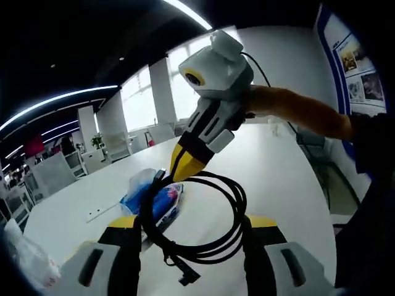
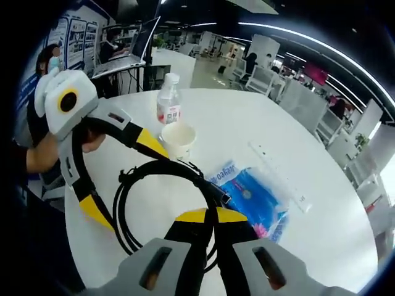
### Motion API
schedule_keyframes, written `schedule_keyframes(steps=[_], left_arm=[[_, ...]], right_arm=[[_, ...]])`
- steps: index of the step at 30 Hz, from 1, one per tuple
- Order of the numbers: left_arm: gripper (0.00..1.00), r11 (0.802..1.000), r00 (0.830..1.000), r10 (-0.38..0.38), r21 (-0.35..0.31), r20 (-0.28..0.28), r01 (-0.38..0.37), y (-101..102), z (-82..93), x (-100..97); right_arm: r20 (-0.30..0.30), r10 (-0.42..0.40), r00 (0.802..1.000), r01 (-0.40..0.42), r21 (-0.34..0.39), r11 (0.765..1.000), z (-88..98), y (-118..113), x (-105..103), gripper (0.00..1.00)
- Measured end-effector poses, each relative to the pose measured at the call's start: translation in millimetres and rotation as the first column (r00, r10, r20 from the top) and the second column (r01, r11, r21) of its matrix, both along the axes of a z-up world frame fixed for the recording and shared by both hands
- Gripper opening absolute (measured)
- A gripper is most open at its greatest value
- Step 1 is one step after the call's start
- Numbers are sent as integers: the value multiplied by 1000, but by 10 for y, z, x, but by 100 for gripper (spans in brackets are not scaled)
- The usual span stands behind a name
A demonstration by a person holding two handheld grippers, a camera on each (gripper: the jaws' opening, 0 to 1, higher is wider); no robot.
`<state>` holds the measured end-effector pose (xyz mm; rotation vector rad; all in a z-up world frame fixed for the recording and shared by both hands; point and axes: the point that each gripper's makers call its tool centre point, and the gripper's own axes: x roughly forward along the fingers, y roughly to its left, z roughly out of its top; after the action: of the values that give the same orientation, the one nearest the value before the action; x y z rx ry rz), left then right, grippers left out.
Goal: Arrange the tabletop items into an orderly group along one side of the table until the central work area is clear of visible clutter.
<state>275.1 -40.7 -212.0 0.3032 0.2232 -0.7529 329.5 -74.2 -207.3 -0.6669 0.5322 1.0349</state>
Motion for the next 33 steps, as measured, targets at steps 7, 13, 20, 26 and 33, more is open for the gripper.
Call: schedule_keyframes(steps=[7,13,20,26,33], left_arm=[[65,1000,1000,-3,8,0,3,11,14,-10],[65,1000,1000,-8,7,-4,8,-12,-5,-32],[65,1000,1000,-24,6,-3,24,-130,-14,-91],[65,999,999,-44,10,-3,44,-259,-42,-146],[65,997,997,-77,16,-5,77,-444,-38,-184]], right_arm=[[5,2,1000,-2,-5,1000,11,3,-12,0],[-5,-1,1000,1,-9,1000,-13,-30,-44,0],[-1,-16,1000,16,-15,1000,-25,-153,-119,0],[-1,-32,999,32,-20,999,-54,-286,-179,0],[-5,-61,998,61,-17,998,-48,-496,-219,0]])
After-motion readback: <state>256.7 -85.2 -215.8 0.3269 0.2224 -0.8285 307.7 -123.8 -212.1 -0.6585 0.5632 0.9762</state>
